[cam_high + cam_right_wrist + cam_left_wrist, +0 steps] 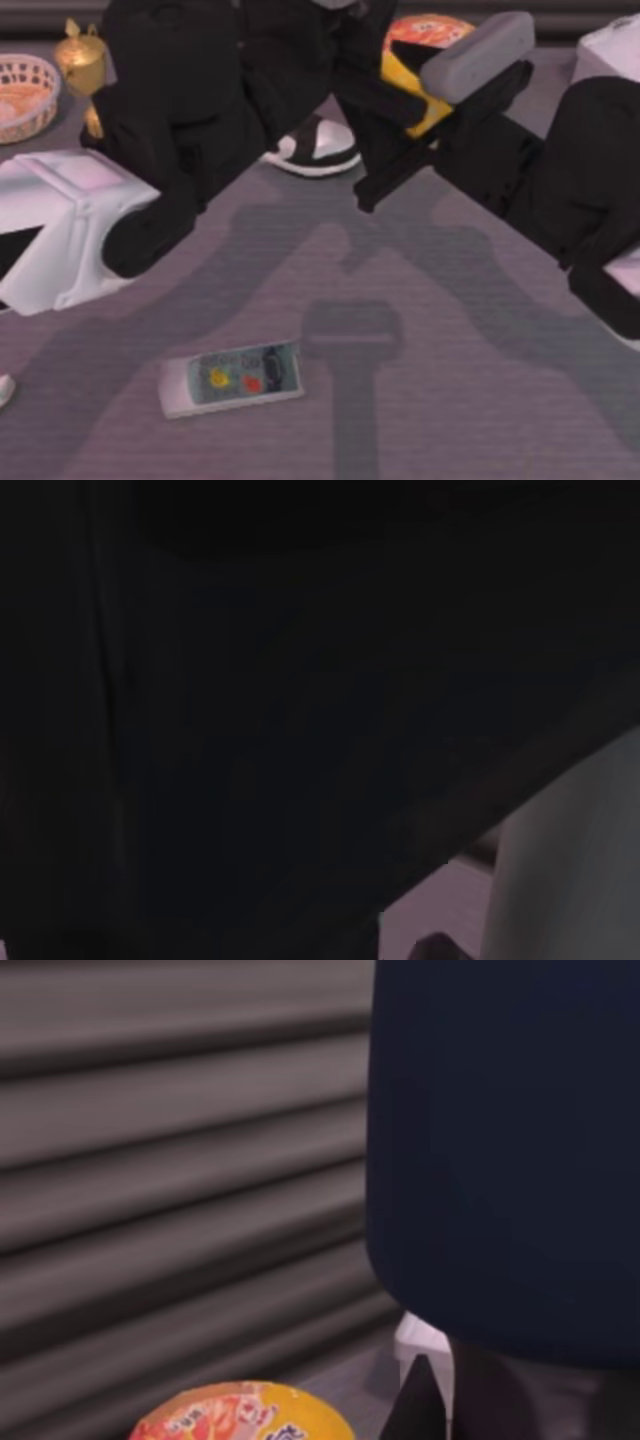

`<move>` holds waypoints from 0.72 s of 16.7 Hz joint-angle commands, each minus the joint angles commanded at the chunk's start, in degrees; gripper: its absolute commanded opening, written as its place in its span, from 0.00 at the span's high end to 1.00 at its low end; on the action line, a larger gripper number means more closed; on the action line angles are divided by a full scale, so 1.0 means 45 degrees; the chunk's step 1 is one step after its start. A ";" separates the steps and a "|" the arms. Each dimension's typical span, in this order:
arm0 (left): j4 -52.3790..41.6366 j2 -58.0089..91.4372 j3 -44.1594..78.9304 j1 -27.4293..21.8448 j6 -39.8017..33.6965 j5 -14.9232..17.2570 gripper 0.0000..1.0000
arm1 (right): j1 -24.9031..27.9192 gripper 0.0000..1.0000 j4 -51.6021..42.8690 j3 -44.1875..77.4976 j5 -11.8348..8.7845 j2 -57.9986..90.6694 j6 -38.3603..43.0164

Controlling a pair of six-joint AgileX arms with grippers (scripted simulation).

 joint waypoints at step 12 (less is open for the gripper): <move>-0.0140 -0.0697 -0.0409 0.0772 0.0111 0.0602 1.00 | -0.0421 0.00 -0.0211 -0.1372 -0.0093 -0.1366 -0.0044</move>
